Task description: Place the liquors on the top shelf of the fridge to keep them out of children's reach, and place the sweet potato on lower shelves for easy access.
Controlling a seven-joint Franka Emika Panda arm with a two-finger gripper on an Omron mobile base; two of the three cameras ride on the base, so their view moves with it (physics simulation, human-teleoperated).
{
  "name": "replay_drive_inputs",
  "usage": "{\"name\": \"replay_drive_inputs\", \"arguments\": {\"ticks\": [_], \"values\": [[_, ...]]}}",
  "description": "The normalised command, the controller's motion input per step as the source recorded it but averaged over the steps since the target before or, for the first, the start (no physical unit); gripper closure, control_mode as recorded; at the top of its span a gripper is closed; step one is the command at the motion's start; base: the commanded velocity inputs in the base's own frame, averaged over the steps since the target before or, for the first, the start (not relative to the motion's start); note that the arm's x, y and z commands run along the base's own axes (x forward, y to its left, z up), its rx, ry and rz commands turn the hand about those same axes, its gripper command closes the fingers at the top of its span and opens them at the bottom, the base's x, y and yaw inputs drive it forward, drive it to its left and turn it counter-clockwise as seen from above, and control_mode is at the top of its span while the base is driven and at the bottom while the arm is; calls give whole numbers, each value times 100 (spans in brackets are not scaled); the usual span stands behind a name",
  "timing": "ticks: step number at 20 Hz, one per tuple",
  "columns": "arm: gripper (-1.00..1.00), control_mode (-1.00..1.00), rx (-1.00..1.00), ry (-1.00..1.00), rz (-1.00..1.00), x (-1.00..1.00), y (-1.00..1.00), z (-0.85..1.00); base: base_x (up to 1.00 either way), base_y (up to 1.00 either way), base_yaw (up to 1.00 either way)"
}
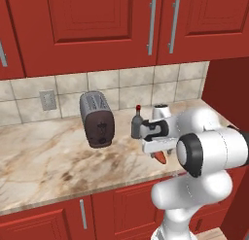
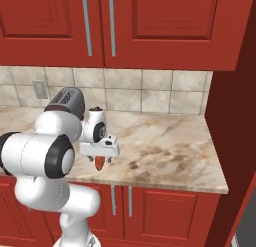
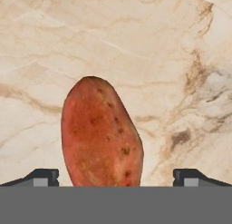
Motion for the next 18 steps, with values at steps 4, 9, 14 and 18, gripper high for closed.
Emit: {"name": "replay_drive_inputs", "arguments": {"ticks": [4, 9, 14, 18], "values": [[-100, -100, 0, -5, 0, -2, 0, 11, 0, 0, 0], [-100, -100, 0, 0, 0, -6, 0, 0, 0, 0, 0], [-100, -100, 0, 0, 0, 0, 0, -12, 0, 0, 0], [-100, -100, 0, -1, 0, 4, 0, -11, 0, 0, 0]]}}
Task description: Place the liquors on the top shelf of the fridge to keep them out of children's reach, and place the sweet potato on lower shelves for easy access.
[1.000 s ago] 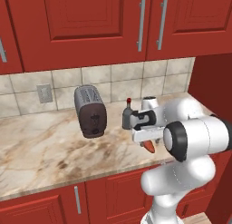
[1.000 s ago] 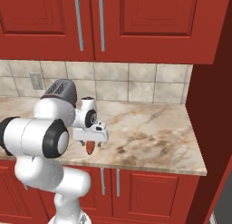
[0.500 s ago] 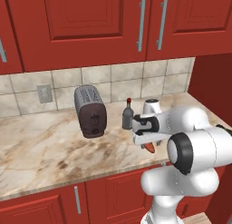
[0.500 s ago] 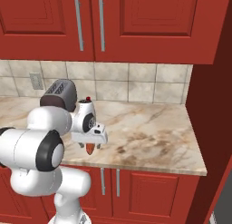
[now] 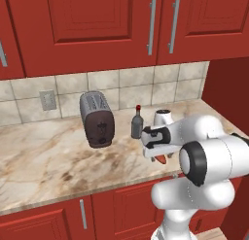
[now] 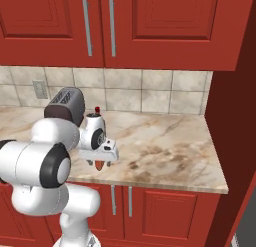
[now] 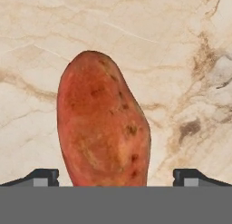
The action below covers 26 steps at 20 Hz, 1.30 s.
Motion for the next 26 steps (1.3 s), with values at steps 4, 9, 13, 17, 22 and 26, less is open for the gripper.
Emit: {"name": "replay_drive_inputs", "arguments": {"ticks": [4, 9, 13, 17, 22, 26], "values": [[-100, -100, 0, -3, 0, 12, 0, -16, 0, 0, 0], [-100, -100, 1, -8, 3, 7, 0, -34, 0, 0, 0], [100, -100, 0, -4, 3, 0, 0, -53, 0, 0, 0], [100, -100, -1, 8, 0, -20, 0, -54, 0, 0, 0], [100, -100, -3, 12, 0, -22, 3, -35, 0, 0, 0], [100, -100, 0, 1, 0, 0, 0, 0, 0, 0, 0]]}}
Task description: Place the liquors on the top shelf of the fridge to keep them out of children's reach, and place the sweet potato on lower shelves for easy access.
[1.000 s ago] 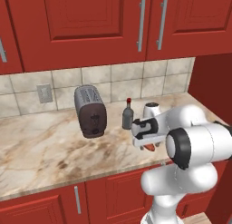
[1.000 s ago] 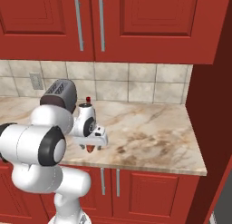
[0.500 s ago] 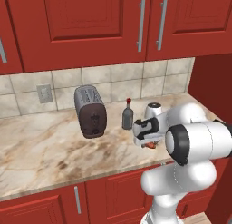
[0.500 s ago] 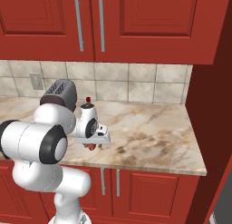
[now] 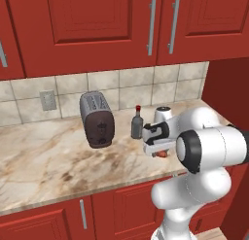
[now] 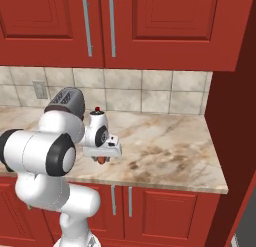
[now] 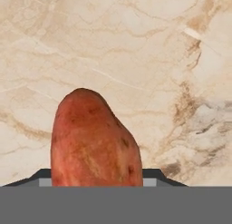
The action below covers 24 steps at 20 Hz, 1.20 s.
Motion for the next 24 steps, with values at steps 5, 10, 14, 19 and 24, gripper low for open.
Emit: {"name": "replay_drive_inputs", "arguments": {"ticks": [5, 10, 14, 19, 24], "values": [[100, -100, 0, -7, 1, -44, 0, 3, 0, 0, 0], [100, -100, 0, -36, 5, -98, 0, 65, 0, 0, 0], [100, -100, 0, -44, 5, -77, 0, 100, 0, 0, 0], [100, -100, 0, -41, 11, -84, 0, 100, 0, 0, 0], [100, -100, -3, -27, 6, -96, 0, 100, 0, 0, 0]]}}
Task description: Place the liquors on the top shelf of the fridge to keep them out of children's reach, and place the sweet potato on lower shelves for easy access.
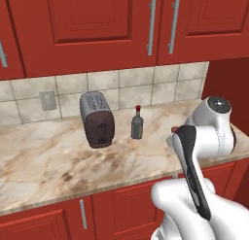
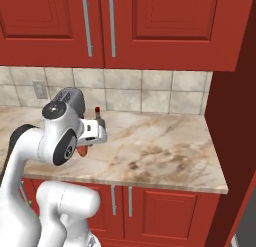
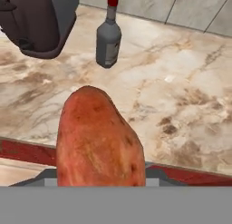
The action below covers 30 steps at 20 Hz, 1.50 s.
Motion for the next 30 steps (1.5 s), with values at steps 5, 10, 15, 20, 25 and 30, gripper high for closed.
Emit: {"name": "replay_drive_inputs", "arguments": {"ticks": [5, 10, 15, 20, 25, 30], "values": [[100, -100, -10, -12, 0, -83, 9, 100, 0, 0, 0], [100, -100, -14, -5, 1, -68, 17, 70, 0, 0, 0], [100, -100, -5, -4, 7, -53, 0, 45, 0, 0, 0], [100, 100, -4, -4, 6, -51, 0, 19, -19, 0, 2], [100, 100, 0, 0, 0, 0, 0, 0, -100, -9, 6], [100, 100, 0, 0, 0, 0, 0, 0, -97, -33, -5]]}}
